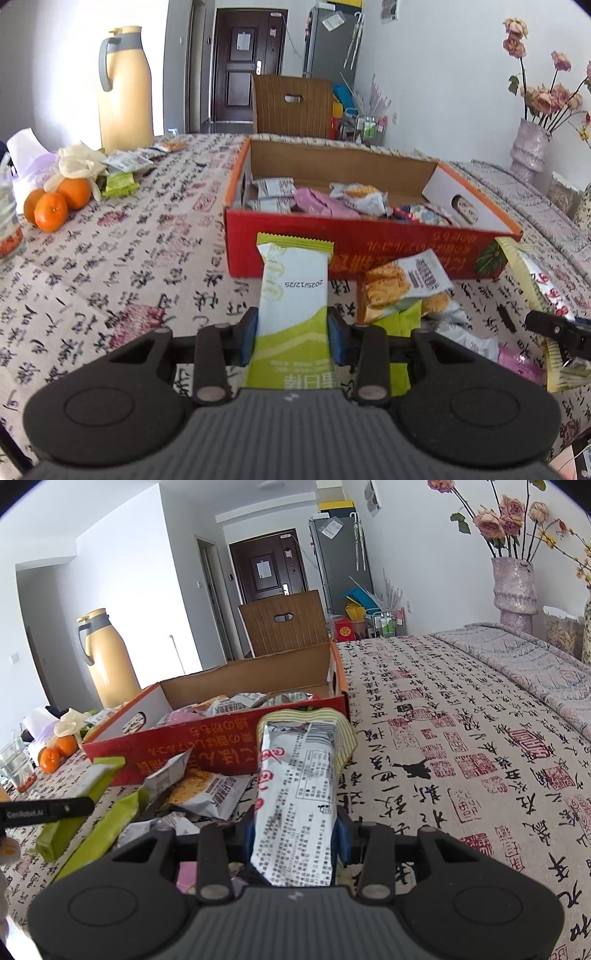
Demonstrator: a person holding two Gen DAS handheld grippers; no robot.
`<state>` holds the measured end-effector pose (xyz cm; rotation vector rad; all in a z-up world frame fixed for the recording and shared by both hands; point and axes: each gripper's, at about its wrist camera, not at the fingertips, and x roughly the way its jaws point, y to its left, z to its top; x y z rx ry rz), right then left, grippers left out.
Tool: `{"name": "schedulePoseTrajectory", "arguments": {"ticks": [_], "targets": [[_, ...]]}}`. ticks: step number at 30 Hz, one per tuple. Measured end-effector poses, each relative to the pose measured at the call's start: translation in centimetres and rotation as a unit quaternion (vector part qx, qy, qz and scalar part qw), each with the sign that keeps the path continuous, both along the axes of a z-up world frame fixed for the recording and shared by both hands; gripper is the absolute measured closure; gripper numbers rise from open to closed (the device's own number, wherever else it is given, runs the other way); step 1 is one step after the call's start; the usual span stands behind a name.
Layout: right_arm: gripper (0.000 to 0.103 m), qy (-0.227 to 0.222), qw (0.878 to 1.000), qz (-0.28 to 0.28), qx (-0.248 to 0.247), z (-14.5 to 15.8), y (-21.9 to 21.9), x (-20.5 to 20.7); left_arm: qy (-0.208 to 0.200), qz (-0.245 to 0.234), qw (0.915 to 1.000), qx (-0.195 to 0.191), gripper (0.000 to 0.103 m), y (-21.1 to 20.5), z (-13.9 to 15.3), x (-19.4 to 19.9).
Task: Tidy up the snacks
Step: 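Carry both packets into the cardboard box and open both tools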
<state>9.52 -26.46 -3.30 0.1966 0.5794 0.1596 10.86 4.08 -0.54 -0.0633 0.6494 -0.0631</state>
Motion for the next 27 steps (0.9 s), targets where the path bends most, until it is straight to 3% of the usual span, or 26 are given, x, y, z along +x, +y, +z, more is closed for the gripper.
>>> {"name": "schedulePoseTrajectory", "arguments": {"ticks": [16,27], "targets": [[0.064,-0.057,0.998,0.015,-0.011,3.7,1.5,1.2,-0.071,-0.001,0.9975,-0.005,0.065,0.1,5.2,0.7],[0.064,-0.100,0.995,0.021,-0.018,7.0,3.1,5.8,-0.103,0.004,0.9946,-0.013,0.065,-0.4,8.1,4.3]]}}
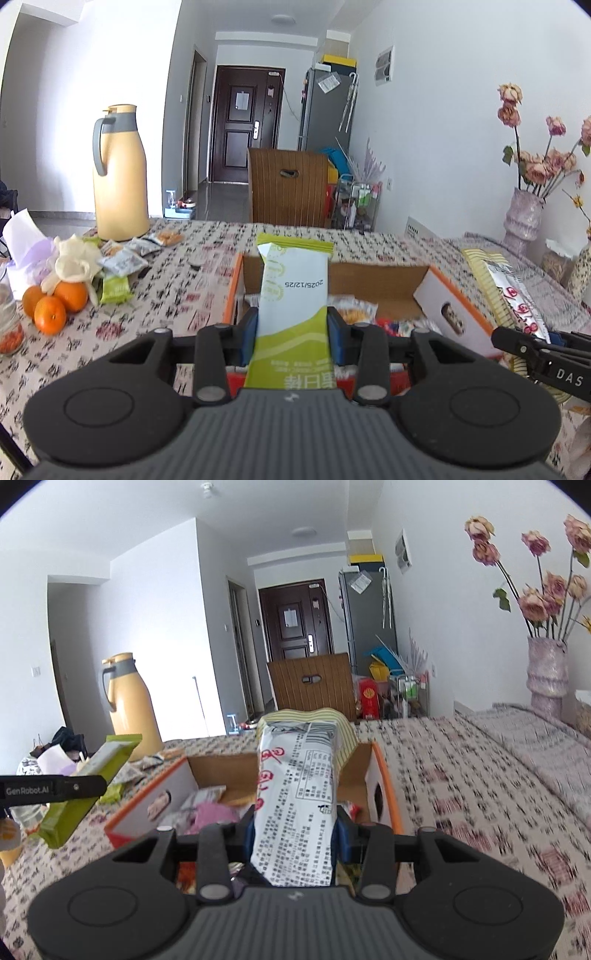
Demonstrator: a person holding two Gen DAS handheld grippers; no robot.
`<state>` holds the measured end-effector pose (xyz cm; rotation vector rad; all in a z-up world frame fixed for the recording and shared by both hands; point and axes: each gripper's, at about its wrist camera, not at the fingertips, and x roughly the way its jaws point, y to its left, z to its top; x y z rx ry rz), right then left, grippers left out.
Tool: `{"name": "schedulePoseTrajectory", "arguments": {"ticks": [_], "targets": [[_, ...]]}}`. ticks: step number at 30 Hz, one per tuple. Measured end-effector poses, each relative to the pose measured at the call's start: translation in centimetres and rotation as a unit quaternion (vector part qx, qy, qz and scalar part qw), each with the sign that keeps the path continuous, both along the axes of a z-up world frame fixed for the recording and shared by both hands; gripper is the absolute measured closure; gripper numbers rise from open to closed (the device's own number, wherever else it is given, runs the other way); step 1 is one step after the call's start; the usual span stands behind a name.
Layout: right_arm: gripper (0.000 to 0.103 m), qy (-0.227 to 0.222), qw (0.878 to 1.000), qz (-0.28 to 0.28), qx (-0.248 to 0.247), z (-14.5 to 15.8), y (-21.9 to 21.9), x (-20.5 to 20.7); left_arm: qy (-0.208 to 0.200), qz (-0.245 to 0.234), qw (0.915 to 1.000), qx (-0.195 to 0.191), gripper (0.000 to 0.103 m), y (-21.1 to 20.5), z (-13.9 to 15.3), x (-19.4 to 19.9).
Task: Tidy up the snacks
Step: 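Carry both packets into the cardboard box and open both tools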
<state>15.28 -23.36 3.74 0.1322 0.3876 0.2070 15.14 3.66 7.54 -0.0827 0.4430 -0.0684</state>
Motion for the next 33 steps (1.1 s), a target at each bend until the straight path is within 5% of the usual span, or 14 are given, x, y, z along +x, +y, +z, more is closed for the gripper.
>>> {"name": "schedulePoseTrajectory", "arguments": {"ticks": [17,33], "targets": [[0.064,-0.007,1.000,-0.005,0.008,0.9,1.4,10.0,-0.003,0.017,0.9995,-0.025,0.065,-0.6,1.1,8.9],[0.063,0.038,0.999,-0.008,-0.007,-2.9,2.7,14.3,0.048,0.044,0.9969,-0.045,0.064,0.6,-4.0,14.0]]}}
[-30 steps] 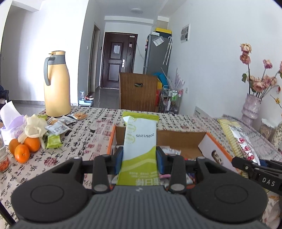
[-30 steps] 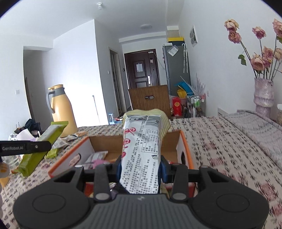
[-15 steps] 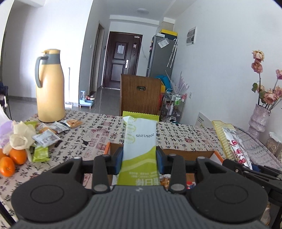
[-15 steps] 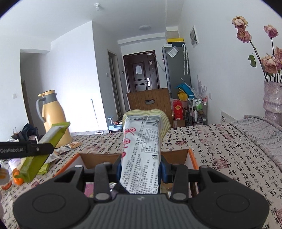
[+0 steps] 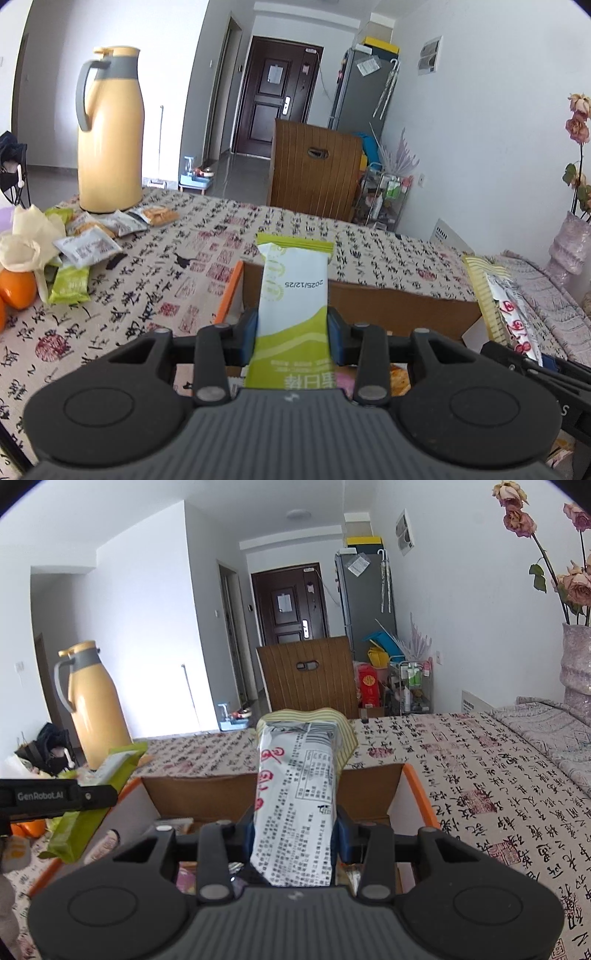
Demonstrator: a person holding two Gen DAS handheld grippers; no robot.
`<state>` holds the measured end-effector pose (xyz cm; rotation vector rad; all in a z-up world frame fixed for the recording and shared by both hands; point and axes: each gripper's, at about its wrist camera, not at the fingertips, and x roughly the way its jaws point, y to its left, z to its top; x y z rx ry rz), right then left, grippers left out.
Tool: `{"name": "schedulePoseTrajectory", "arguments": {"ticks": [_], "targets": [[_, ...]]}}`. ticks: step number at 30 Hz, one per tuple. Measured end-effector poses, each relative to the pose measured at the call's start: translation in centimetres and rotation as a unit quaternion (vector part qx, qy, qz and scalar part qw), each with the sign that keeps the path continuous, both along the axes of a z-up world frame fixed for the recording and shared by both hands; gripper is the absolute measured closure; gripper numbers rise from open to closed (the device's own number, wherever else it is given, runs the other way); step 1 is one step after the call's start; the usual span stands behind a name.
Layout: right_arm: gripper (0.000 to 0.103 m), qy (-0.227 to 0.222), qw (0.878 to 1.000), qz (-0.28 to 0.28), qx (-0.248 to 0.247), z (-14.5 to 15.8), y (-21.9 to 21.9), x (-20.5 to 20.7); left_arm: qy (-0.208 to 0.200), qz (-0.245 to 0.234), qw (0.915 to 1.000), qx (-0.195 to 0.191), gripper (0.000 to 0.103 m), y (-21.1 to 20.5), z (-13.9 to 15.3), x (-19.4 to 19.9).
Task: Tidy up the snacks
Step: 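Carry both packets into the cardboard box and open both tools, then move both tools back toward the snack pile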
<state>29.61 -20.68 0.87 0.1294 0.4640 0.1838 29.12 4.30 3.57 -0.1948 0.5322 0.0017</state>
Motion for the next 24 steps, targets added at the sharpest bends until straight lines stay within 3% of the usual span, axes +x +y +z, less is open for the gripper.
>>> {"name": "schedulePoseTrajectory", "arguments": {"ticks": [2,4,5,7,10,11,24], "targets": [[0.060,0.004,1.000,0.001,-0.006,-0.3,0.3,0.2,0.002,-0.002,1.0000,0.001,0.063,0.0,-0.3,0.0],[0.049,0.002,1.000,-0.001,-0.013,-0.5,0.6,0.1,0.002,-0.003,1.0000,-0.001,0.061,0.1,-0.6,-0.1],[0.037,-0.001,1.000,-0.003,-0.018,-0.6,0.7,0.0,0.000,-0.001,1.0000,-0.001,0.058,0.1,-0.6,-0.2],[0.025,-0.009,1.000,-0.004,-0.022,-0.6,0.8,-0.4,-0.007,0.004,1.0000,-0.005,0.028,0.3,-0.5,-0.5],[0.006,-0.020,1.000,-0.008,-0.023,-0.5,0.7,-0.9,-0.026,0.018,0.9995,-0.006,0.001,0.5,-0.1,-1.3],[0.000,-0.022,0.999,-0.011,-0.024,-0.5,0.7,-1.0,-0.032,0.023,0.9992,-0.008,0.000,0.6,0.0,-1.5],[0.000,-0.026,0.999,-0.015,-0.023,0.2,0.5,-1.5,-0.037,0.032,0.9988,-0.002,0.000,0.5,0.9,-1.7]]}}
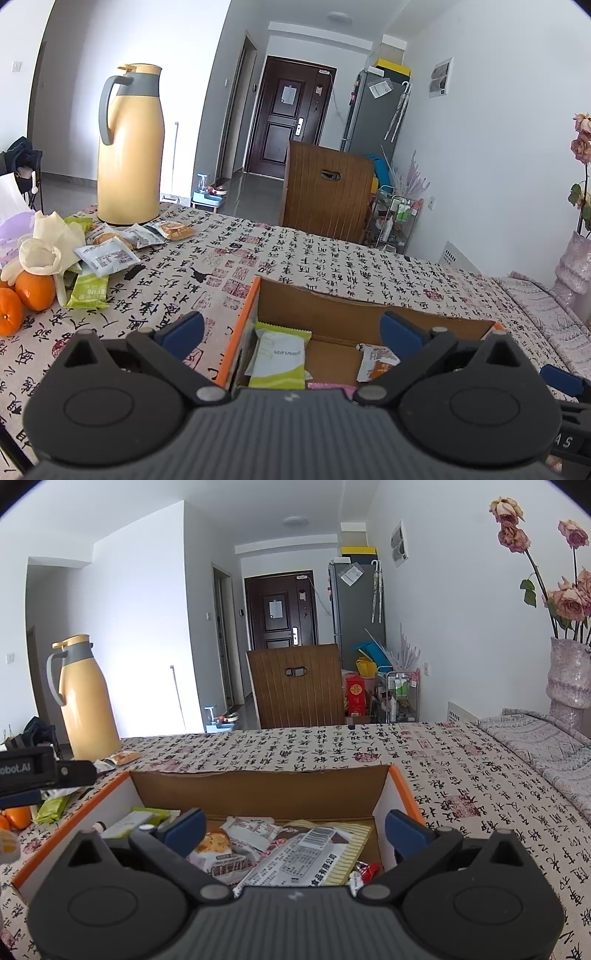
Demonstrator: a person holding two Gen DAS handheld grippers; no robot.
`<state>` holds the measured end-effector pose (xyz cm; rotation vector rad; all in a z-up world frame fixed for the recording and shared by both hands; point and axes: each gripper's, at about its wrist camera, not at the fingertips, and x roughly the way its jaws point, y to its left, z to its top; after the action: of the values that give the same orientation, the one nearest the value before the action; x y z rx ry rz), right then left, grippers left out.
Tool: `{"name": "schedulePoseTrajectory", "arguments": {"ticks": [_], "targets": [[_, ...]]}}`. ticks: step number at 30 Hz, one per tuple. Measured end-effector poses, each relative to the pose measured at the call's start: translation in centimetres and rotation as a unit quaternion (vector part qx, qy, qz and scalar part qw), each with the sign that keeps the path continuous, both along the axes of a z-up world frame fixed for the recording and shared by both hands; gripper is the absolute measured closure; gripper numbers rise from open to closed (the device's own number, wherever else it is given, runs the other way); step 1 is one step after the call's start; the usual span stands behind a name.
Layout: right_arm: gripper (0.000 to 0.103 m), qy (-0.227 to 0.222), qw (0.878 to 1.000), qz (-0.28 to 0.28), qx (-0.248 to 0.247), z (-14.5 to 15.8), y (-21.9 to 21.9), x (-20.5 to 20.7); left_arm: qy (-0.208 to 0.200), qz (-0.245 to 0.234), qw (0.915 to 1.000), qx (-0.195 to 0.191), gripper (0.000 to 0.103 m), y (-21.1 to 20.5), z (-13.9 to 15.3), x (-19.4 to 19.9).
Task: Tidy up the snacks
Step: 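Move both tools back toward the snack pile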
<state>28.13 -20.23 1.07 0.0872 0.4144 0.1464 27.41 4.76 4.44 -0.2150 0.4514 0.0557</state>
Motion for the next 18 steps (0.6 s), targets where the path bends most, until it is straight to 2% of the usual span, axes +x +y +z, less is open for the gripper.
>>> {"name": "schedulePoseTrajectory", "arguments": {"ticks": [10,18], "targets": [[0.000,-0.018,1.000,0.011,-0.013,2.3,0.3,-2.3,-0.007,0.000,1.0000,-0.001,0.000,-0.4,2.3,-1.7],[0.000,-0.021,0.999,0.019,-0.014,3.3,0.1,-5.4,-0.005,-0.002,1.0000,0.000,0.000,-0.1,3.0,-4.4]]}}
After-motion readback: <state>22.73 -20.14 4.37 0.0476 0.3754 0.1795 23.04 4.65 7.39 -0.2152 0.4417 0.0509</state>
